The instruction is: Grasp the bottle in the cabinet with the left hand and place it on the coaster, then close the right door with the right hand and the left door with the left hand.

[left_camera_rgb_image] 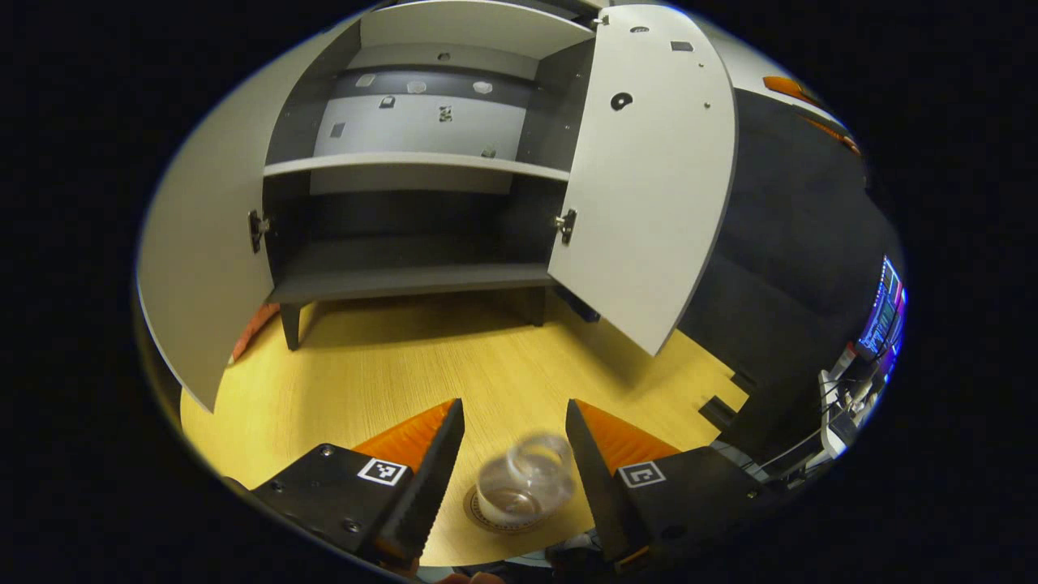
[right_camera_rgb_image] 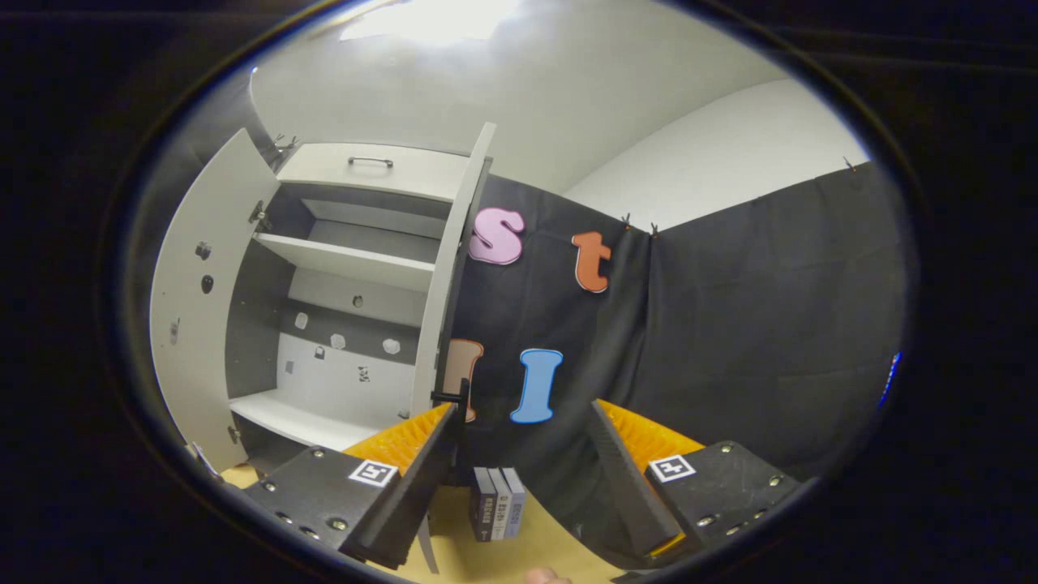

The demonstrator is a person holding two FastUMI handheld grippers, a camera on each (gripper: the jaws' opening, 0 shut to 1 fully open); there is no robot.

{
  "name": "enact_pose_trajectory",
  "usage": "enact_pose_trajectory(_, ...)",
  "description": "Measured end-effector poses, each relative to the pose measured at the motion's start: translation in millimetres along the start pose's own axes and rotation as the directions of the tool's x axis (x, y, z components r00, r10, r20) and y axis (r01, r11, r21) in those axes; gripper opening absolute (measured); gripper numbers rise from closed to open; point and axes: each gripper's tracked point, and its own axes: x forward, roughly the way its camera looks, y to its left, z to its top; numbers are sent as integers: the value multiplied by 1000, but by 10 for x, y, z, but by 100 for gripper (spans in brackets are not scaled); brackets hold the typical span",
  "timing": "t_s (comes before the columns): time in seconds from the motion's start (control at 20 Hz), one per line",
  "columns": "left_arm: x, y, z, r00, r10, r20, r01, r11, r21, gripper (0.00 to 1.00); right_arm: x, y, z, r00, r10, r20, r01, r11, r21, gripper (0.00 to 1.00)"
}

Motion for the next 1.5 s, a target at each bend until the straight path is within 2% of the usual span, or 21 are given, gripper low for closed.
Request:
enact_pose_trajectory(0.3,-145,12,618,994,22,104,-24,1000,11,80,16,-10,-73,1000,7,-12,-6,1000,13,97)
enact_pose_trajectory(0.5,-332,70,1266,972,62,229,-65,998,3,79,58,5,-131,1000,9,-23,-8,1000,18,97)
enact_pose_trajectory(0.7,-660,187,2046,916,130,379,-137,990,-8,80,103,32,-172,999,14,-29,-13,999,30,97)
enact_pose_trajectory(0.8,-845,271,2366,882,174,437,-183,983,-23,92,128,34,-197,999,16,-31,-15,999,35,97)
enact_pose_trajectory(0.85,-928,303,2524,864,192,465,-198,979,-36,90,128,31,-196,999,18,-30,-17,999,39,97)
enact_pose_trajectory(0.9,-1003,364,2649,846,219,487,-222,974,-52,95,145,30,-202,999,17,-30,-16,999,42,97)
enact_pose_trajectory(0.95,-1088,430,2752,827,251,503,-252,965,-67,95,154,33,-199,999,17,-30,-16,999,45,97)
enact_pose_trajectory(1.0,-1173,503,2845,808,281,518,-282,956,-79,100,163,36,-203,999,17,-30,-16,999,46,97)
enact_pose_trajectory(1.05,-1252,560,2930,790,309,529,-311,946,-88,95,175,39,-203,999,17,-29,-16,999,47,97)
enact_pose_trajectory(1.2,-1461,705,3150,747,372,551,-368,922,-124,95,196,19,-193,1000,17,-24,-16,999,47,97)
enact_pose_trajectory(1.25,-1524,740,3194,735,386,557,-376,916,-139,100,215,21,-183,1000,17,-22,-16,999,48,97)
enact_pose_trajectory(1.3,-1579,783,3245,726,400,560,-383,911,-154,91,238,31,-180,1000,19,-21,-17,999,51,97)
enact_pose_trajectory(1.35,-1628,826,3284,715,415,562,-390,905,-172,95,256,42,-178,1000,20,-20,-19,998,53,97)
enact_pose_trajectory(1.5,-1679,955,3270,706,442,553,-409,892,-190,95,297,58,-200,999,26,-22,-25,998,55,97)
